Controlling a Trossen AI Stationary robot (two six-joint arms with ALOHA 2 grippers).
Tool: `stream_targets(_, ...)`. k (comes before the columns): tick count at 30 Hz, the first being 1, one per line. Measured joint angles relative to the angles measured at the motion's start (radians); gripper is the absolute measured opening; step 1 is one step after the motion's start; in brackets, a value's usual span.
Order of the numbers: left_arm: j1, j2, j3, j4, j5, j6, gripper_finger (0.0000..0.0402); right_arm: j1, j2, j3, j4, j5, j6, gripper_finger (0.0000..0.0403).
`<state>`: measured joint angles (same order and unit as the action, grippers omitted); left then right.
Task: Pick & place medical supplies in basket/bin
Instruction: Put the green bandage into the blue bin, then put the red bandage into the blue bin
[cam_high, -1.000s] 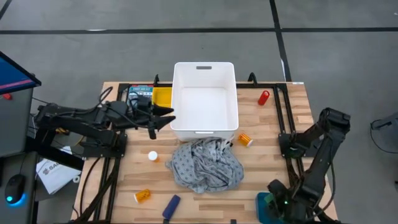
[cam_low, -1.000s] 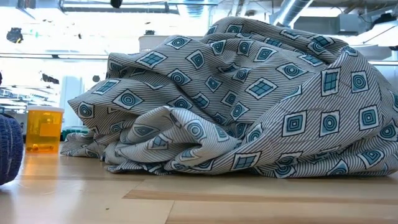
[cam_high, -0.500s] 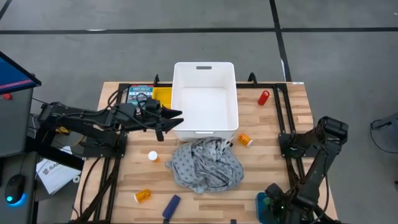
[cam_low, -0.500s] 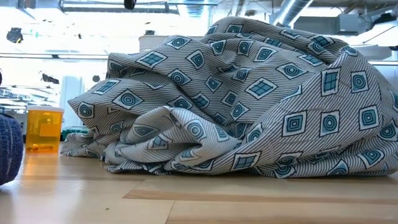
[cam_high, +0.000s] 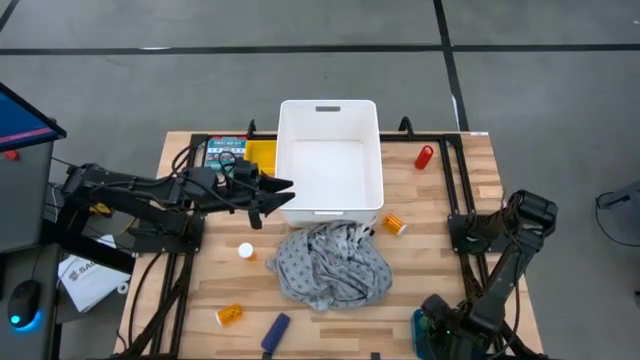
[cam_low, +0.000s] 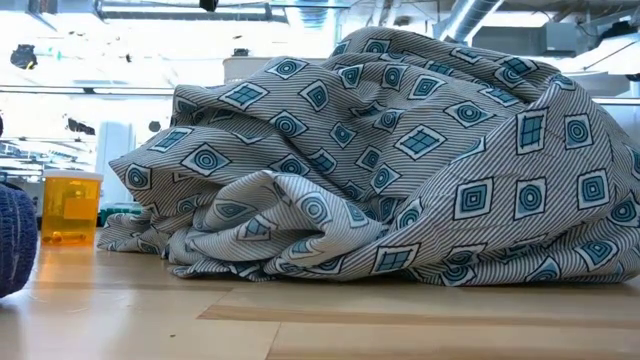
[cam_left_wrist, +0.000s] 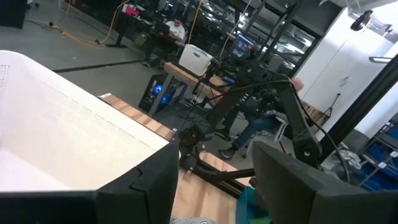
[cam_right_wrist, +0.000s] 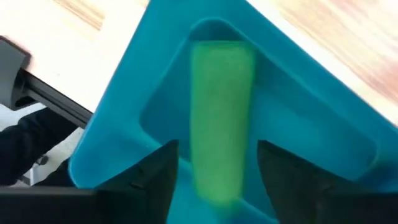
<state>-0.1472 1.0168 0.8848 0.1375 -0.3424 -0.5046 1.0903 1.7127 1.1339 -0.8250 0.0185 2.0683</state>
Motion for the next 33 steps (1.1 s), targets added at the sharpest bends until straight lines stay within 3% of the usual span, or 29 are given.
stream_targets(5, -0.016, 0.0, 0.0, 0.0, 0.0, -0.001, 0.0196, -0.013, 0.001, 0.0, -0.009, -0.048, -0.002, 0.0261)
stream_targets(9, -0.032, 0.0, 0.0, 0.0, 0.0, 0.0, 0.0196, -0.011, -0.024, 0.028, -0.055, -0.029, 0.015, 0.0269)
stream_targets(15, -0.049, 0.0, 0.0, 0.0, -0.001, 0.032, 0.0196, -0.04, -0.112, 0.097, -0.22, 0.081, 0.019, 0.027)
stream_targets(26, -0.09, -0.076, 0.001, -0.097, 0.029, 0.062, 0.0196, -0.151, -0.306, 0.128, -0.401, 0.436, 0.008, 0.027)
stream_targets(33, -0.121, -0.116, 0.001, -0.105, -0.029, 0.081, 0.0196, -0.361, -0.412, 0.128, -0.635, 0.459, -0.105, 0.027)
